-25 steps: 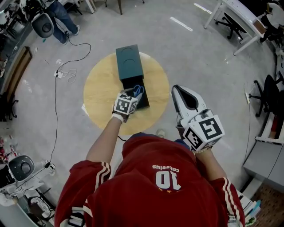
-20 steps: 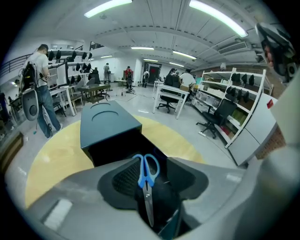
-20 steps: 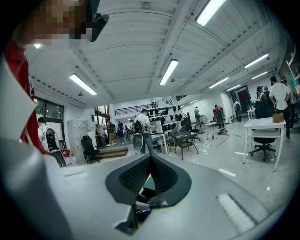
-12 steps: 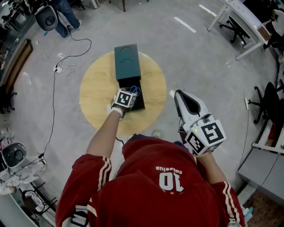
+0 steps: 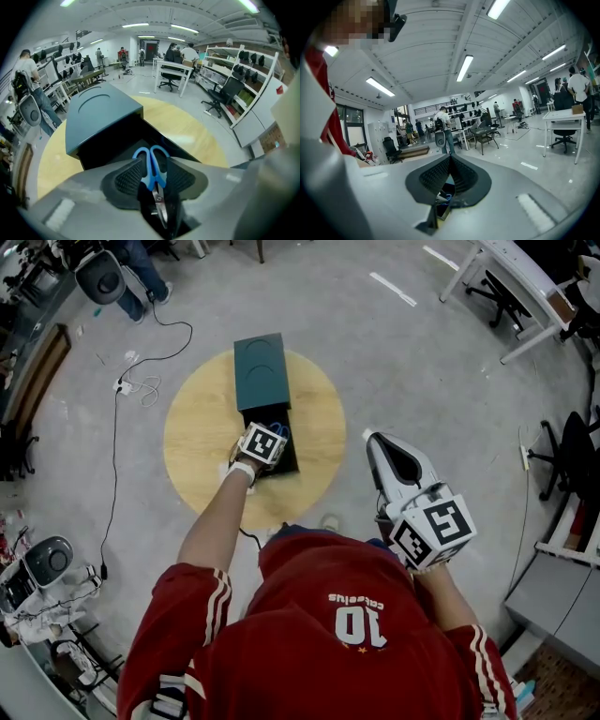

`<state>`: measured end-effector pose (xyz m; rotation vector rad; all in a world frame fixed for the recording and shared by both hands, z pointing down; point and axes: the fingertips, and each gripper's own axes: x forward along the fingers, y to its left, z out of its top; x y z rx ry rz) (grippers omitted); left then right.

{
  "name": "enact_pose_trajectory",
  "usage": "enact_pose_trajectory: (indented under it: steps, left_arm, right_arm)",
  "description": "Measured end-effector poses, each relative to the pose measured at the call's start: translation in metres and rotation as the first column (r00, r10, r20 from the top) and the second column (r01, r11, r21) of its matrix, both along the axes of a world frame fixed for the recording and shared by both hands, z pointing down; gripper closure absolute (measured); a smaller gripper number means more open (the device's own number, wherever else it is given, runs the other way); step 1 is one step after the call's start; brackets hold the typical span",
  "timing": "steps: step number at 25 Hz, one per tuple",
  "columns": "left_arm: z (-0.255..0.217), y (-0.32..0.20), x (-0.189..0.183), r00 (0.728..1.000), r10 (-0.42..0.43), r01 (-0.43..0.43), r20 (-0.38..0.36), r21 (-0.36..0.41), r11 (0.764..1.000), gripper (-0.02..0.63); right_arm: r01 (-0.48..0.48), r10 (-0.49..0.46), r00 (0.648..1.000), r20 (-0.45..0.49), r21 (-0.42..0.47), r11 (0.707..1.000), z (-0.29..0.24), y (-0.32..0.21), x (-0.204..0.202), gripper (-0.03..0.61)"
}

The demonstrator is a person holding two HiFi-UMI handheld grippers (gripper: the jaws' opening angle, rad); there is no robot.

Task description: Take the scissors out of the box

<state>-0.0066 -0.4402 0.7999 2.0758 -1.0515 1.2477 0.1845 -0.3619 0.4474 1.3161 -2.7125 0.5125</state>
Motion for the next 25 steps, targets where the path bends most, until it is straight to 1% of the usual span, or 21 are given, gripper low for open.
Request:
enact_pose_trajectory:
  steps: [3, 4, 7, 9, 11, 15, 17, 19, 21, 25]
  left_arm:
    - [0.005, -0.008, -0.002, 0.999, 0.021, -0.02, 0.037, -0.005, 1.0, 0.443]
    - [0.008, -0.007, -0.001, 0.999, 0.018, -0.017, 0.035, -0.027, 0.999, 0.443]
    - [0.018, 0.006, 0.0, 1.0, -0.013, 0.014, 0.012, -0.148, 0.989, 0.445]
    - [0.021, 0.007, -0.001, 0.999, -0.023, 0.026, 0.022, -0.184, 0.983, 0.445]
    - [0.024, 0.008, 0.0, 0.999, -0.022, 0.028, 0.03, -0.199, 0.98, 0.448]
    - [0.025, 0.006, 0.004, 0.999, -0.037, 0.04, 0.019, -0.209, 0.977, 0.451]
    - [0.028, 0.003, -0.002, 0.997, -0.059, 0.067, 0.045, -0.212, 0.975, 0.465]
    - [0.03, 0.006, -0.006, 0.995, -0.077, 0.091, 0.068, -0.25, 0.964, 0.466]
    - [0.029, 0.007, -0.006, 0.994, -0.088, 0.105, 0.07, -0.279, 0.955, 0.468]
    - [0.029, 0.003, -0.005, 0.99, -0.124, 0.136, 0.061, -0.285, 0.949, 0.473]
  right_arm:
    - [-0.005, 0.005, 1.0, 0.008, -0.008, 1.0, 0.004, 0.0, 0.005, 0.577]
    - [-0.007, 0.007, 1.0, 0.011, -0.01, 1.0, 0.006, 0.0, 0.007, 0.577]
    - [-0.018, 0.018, 1.0, 0.016, -0.013, 1.0, 0.006, 0.0, 0.013, 0.577]
    - [-0.026, 0.026, 0.999, 0.018, -0.013, 1.0, 0.007, 0.001, 0.018, 0.577]
    - [-0.033, 0.034, 0.999, 0.018, -0.015, 0.999, 0.008, 0.002, 0.022, 0.577]
    - [-0.033, 0.034, 0.999, 0.017, -0.018, 0.999, 0.009, 0.004, 0.023, 0.577]
    - [-0.028, 0.028, 0.999, 0.018, -0.018, 0.999, 0.007, 0.004, 0.02, 0.577]
    - [-0.024, 0.024, 1.0, 0.016, -0.018, 1.0, 0.006, 0.003, 0.018, 0.577]
    - [-0.022, 0.022, 1.0, 0.014, -0.017, 1.0, 0.006, 0.003, 0.017, 0.577]
    - [-0.02, 0.02, 1.0, 0.009, -0.018, 1.0, 0.008, 0.007, 0.014, 0.577]
